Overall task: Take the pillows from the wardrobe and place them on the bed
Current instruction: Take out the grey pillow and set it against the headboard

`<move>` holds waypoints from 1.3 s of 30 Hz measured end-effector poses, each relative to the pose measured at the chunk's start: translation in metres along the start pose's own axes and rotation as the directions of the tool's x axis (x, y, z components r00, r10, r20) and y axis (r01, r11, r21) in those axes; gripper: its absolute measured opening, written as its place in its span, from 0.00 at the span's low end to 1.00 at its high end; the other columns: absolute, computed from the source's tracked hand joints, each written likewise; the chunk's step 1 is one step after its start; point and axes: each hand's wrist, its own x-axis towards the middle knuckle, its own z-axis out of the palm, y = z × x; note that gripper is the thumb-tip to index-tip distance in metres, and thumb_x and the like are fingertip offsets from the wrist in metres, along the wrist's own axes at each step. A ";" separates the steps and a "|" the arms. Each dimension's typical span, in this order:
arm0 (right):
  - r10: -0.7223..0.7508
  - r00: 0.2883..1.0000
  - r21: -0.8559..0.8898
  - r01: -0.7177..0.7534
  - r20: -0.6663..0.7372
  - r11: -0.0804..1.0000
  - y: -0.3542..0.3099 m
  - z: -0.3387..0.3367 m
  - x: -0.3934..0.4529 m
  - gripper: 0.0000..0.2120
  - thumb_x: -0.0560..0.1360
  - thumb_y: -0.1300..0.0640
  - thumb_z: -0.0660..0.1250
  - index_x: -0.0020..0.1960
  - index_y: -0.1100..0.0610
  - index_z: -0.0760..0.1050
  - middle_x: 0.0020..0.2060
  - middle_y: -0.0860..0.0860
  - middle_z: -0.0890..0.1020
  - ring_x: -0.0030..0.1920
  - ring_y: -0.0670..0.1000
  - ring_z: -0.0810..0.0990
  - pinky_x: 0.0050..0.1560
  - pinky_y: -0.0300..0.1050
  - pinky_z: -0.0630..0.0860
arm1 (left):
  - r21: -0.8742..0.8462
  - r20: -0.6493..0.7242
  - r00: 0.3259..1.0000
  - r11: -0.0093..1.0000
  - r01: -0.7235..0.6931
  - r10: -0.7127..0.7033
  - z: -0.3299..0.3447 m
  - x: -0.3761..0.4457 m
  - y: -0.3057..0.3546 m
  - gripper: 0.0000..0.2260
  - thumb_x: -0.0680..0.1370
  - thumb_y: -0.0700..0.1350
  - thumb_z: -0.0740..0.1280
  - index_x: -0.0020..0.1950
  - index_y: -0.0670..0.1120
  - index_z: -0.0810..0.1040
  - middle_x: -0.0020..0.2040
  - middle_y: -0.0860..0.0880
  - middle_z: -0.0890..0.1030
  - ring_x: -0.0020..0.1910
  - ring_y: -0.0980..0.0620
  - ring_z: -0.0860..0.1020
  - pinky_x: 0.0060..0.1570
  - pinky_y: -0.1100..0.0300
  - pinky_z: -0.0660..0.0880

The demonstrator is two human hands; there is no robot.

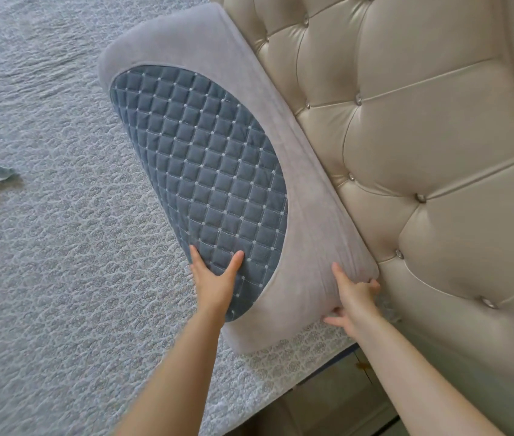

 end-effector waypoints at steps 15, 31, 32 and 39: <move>0.165 0.985 -0.009 -0.165 0.052 0.986 -0.011 0.017 0.006 0.50 0.69 0.51 0.76 0.77 0.50 0.44 0.74 0.57 0.60 0.70 0.65 0.62 0.57 0.78 0.66 | 0.149 0.051 0.989 0.979 -0.142 0.136 -0.006 -0.006 0.006 0.39 0.76 0.56 0.69 0.79 0.62 0.47 0.81 0.49 0.49 0.79 0.47 0.52 0.76 0.44 0.54; -0.317 0.719 -0.479 0.665 0.618 0.574 -0.004 0.004 -0.134 0.22 0.78 0.58 0.64 0.70 0.58 0.67 0.64 0.54 0.75 0.61 0.53 0.74 0.60 0.47 0.70 | -0.057 0.094 0.996 0.998 0.008 -0.003 -0.066 -0.140 0.023 0.09 0.78 0.38 0.64 0.54 0.45 0.80 0.53 0.44 0.83 0.48 0.48 0.81 0.47 0.52 0.77; -0.327 0.671 -0.460 0.713 0.666 0.529 -0.002 0.002 -0.145 0.20 0.78 0.57 0.63 0.69 0.57 0.68 0.62 0.53 0.76 0.58 0.51 0.74 0.59 0.46 0.71 | -0.087 0.053 0.999 0.996 0.001 0.004 -0.074 -0.153 0.018 0.09 0.77 0.37 0.63 0.54 0.45 0.80 0.51 0.44 0.84 0.46 0.48 0.81 0.45 0.53 0.76; -0.236 0.419 -0.346 0.891 0.877 0.295 0.037 -0.004 -0.221 0.16 0.79 0.56 0.61 0.66 0.55 0.71 0.55 0.47 0.77 0.56 0.48 0.75 0.56 0.45 0.73 | -0.193 -0.256 0.967 0.978 -0.074 0.022 -0.140 -0.251 -0.036 0.11 0.79 0.38 0.62 0.46 0.53 0.78 0.44 0.49 0.85 0.39 0.55 0.84 0.39 0.63 0.74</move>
